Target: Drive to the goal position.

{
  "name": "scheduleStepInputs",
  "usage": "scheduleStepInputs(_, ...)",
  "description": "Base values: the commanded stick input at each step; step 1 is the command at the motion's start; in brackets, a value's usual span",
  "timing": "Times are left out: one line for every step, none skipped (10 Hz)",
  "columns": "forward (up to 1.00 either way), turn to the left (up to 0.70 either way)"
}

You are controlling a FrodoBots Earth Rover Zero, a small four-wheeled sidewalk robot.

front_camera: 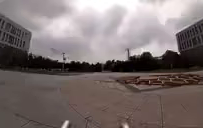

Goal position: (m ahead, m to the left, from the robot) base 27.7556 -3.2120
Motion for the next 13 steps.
scheduleStepInputs(0.70,0.00)
scheduleStepInputs(0.70,0.00)
scheduleStepInputs(0.70,0.00)
scheduleStepInputs(0.70,0.00)
scheduleStepInputs(0.70,0.00)
scheduleStepInputs(0.70,0.00)
scheduleStepInputs(0.70,0.00)
scheduleStepInputs(0.70,0.00)
scheduleStepInputs(0.70,0.00)
scheduleStepInputs(0.70,0.00)
scheduleStepInputs(0.70,0.00)
scheduleStepInputs(0.70,0.00)
scheduleStepInputs(0.77,-0.10)
